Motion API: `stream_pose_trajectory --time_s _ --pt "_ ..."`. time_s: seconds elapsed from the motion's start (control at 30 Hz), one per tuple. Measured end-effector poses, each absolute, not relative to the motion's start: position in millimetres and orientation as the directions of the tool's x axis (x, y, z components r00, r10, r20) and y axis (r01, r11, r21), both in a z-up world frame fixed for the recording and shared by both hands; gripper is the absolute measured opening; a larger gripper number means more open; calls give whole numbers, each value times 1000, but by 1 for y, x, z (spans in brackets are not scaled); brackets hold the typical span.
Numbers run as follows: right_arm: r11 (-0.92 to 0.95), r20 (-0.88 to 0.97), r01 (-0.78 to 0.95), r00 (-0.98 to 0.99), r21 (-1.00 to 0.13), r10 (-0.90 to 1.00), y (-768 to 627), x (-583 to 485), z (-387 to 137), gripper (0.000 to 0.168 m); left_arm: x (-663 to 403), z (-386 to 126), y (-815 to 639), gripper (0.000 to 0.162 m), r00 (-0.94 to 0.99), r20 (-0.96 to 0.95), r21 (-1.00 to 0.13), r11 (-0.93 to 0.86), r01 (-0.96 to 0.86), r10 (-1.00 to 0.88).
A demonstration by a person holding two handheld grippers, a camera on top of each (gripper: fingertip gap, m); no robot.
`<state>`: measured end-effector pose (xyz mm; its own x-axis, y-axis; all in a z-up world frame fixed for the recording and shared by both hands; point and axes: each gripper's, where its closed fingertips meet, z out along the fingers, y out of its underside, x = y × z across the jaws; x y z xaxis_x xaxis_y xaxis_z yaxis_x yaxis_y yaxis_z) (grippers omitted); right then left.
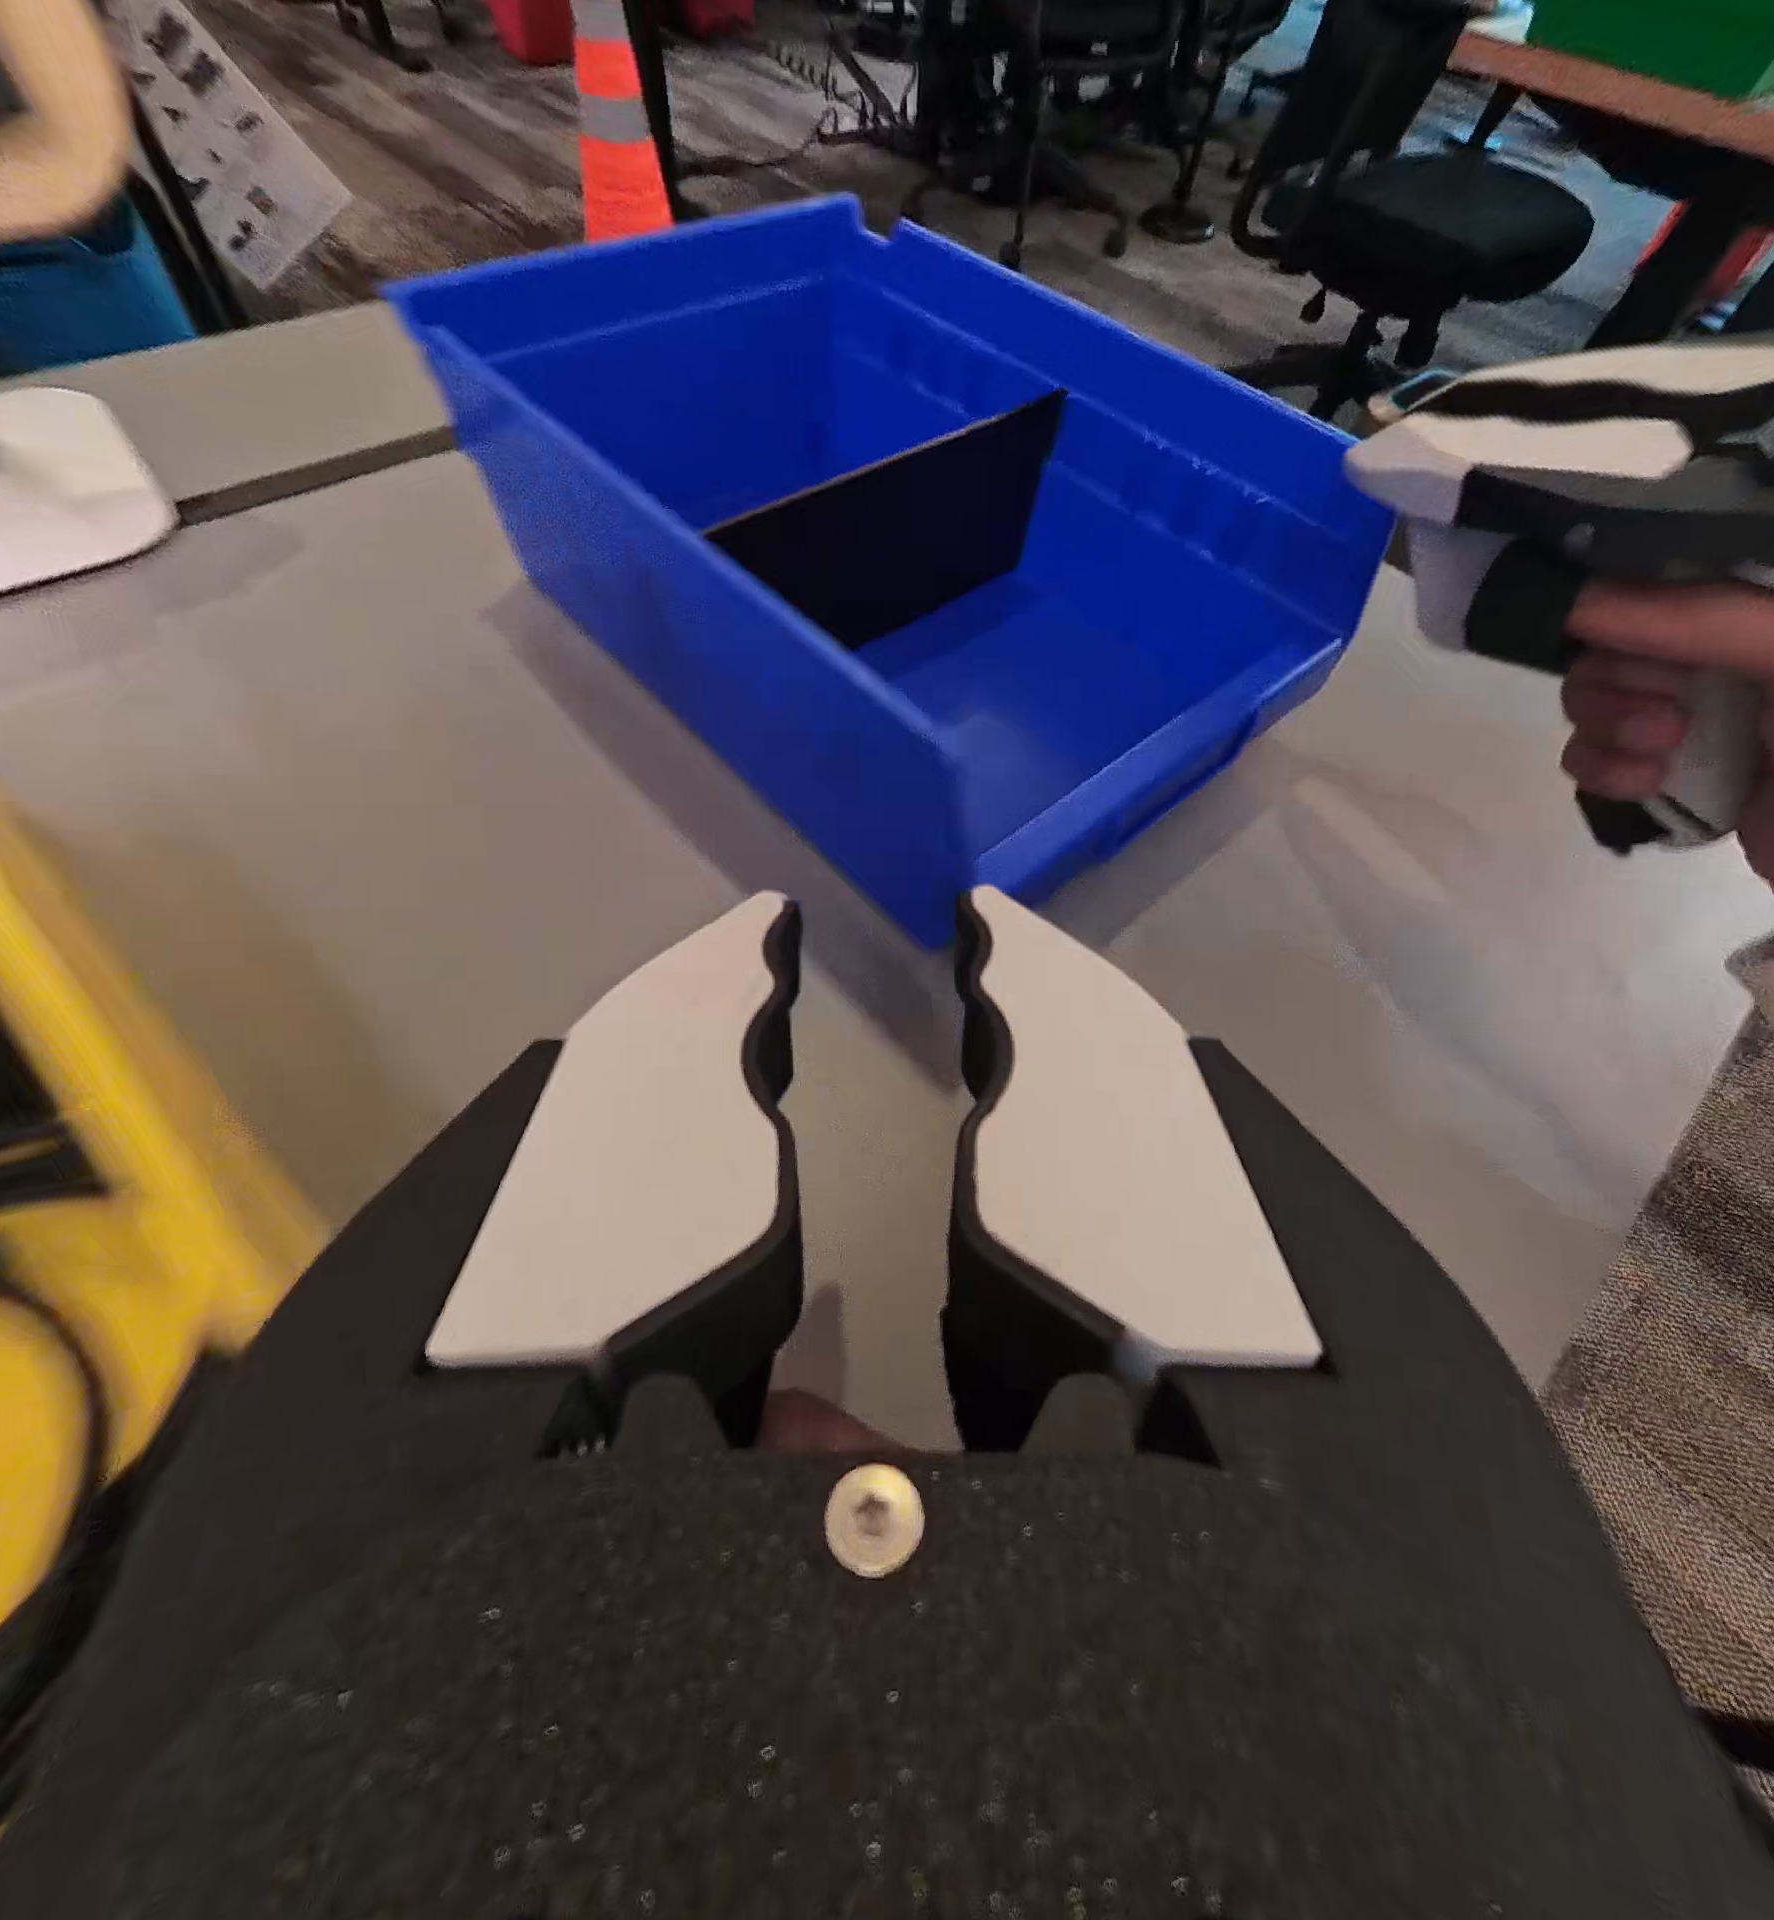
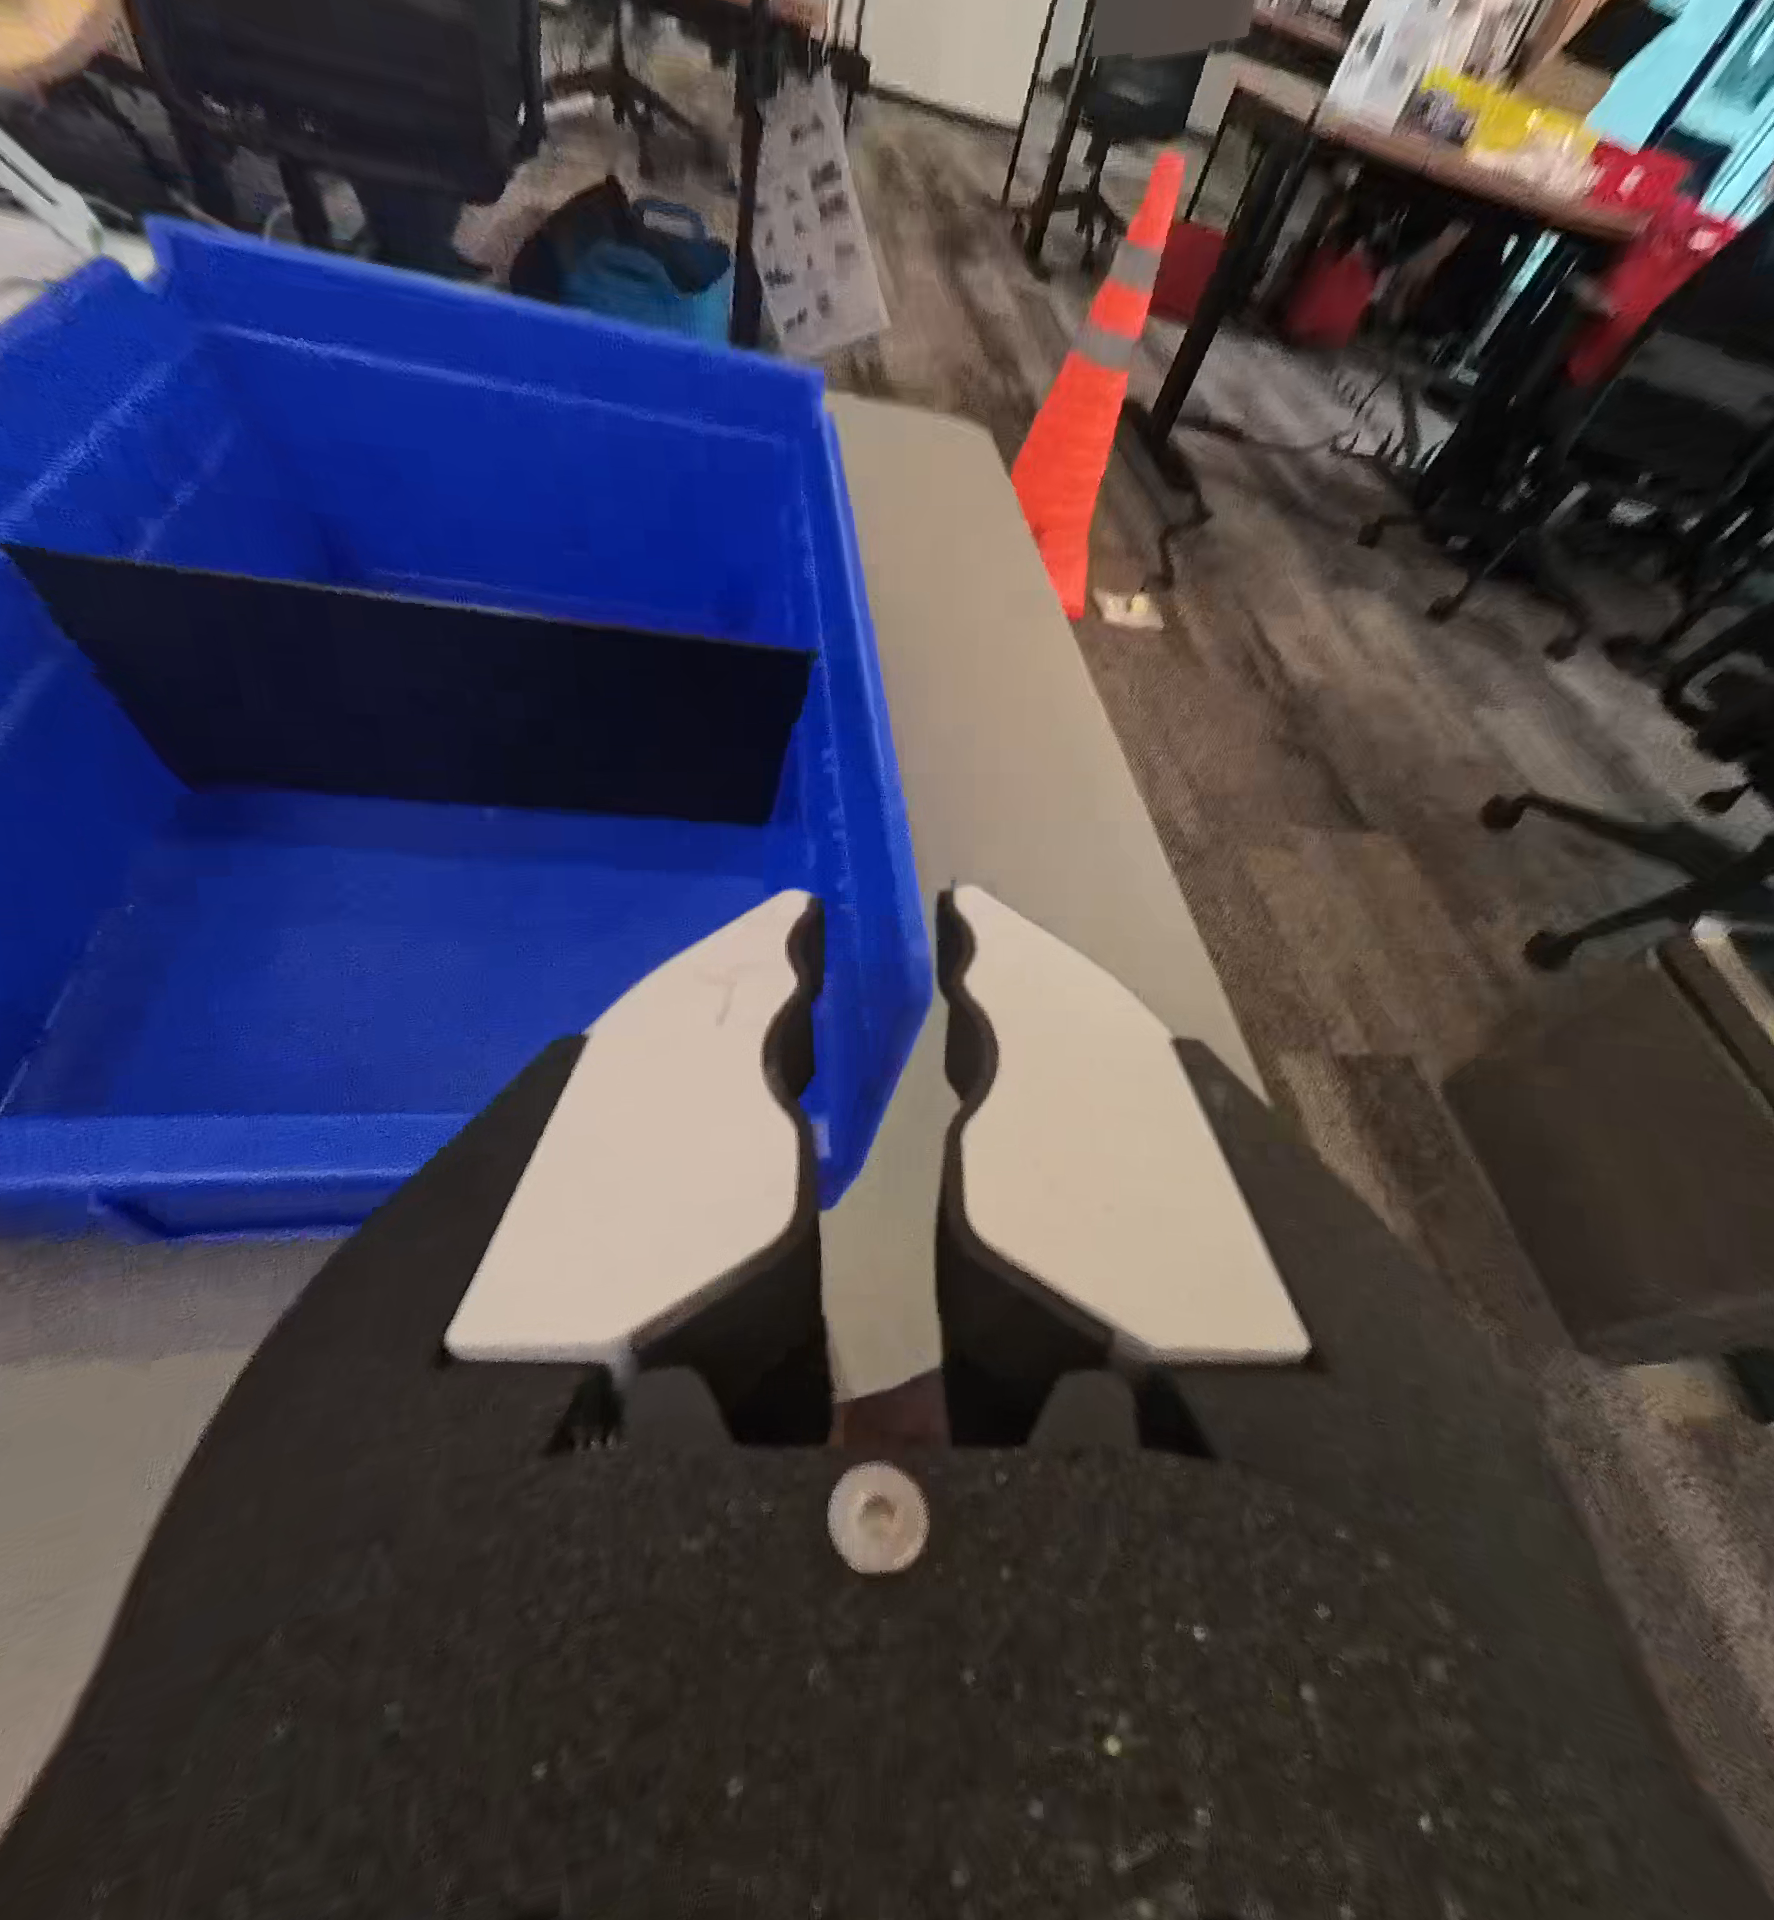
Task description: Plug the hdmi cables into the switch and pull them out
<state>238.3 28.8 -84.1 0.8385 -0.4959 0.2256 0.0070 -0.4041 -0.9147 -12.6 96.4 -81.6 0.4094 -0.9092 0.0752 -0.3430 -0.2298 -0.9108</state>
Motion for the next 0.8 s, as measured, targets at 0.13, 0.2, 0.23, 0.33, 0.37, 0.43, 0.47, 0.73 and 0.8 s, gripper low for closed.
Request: stream_pose_trajectory --time_s 0.13,0.2,0.23,0.33,0.37,0.43,0.47,0.73,0.8 --pt "-303 259 140 880 -943 -399 51 185 -44 24 -129 -62 139 31 580 16 -946 -200 -255 -814" --pt "-268 200 128 945 -955 -261 78 129 -39 29 -195 -59 168 31 713 -33 -964 -167 -208 -701" --pt "-259 169 119 968 -959 -183 92 95 -41 31 -225 -61 181 31 767 -52 -968 -155 -195 -639" --pt "-268 4 22 998 -963 64 128 -17 -64 43 -277 -82 209 32 836 -78 -948 -218 -230 -543" --pt "-296 -69 -40 994 -954 86 137 -45 -77 52 -283 -88 217 34 840 -92 -939 -235 -252 -535" --pt "-352 -149 -114 986 -929 73 152 -84 -101 52 -288 -107 232 36 838 -138 -907 -273 -322 -529" --pt "-367 -148 -119 988 -923 51 159 -95 -108 53 -288 -118 238 36 834 -136 -889 -305 -341 -535" --pt "-419 -26 -87 988 -904 -150 199 -98 -125 5 -280 -135 258 6 809 -45 -853 -398 -336 -586" --pt "-398 -30 -96 985 -912 -169 203 -110 -124 4 -295 -133 265 5 825 -54 -849 -409 -335 -563"
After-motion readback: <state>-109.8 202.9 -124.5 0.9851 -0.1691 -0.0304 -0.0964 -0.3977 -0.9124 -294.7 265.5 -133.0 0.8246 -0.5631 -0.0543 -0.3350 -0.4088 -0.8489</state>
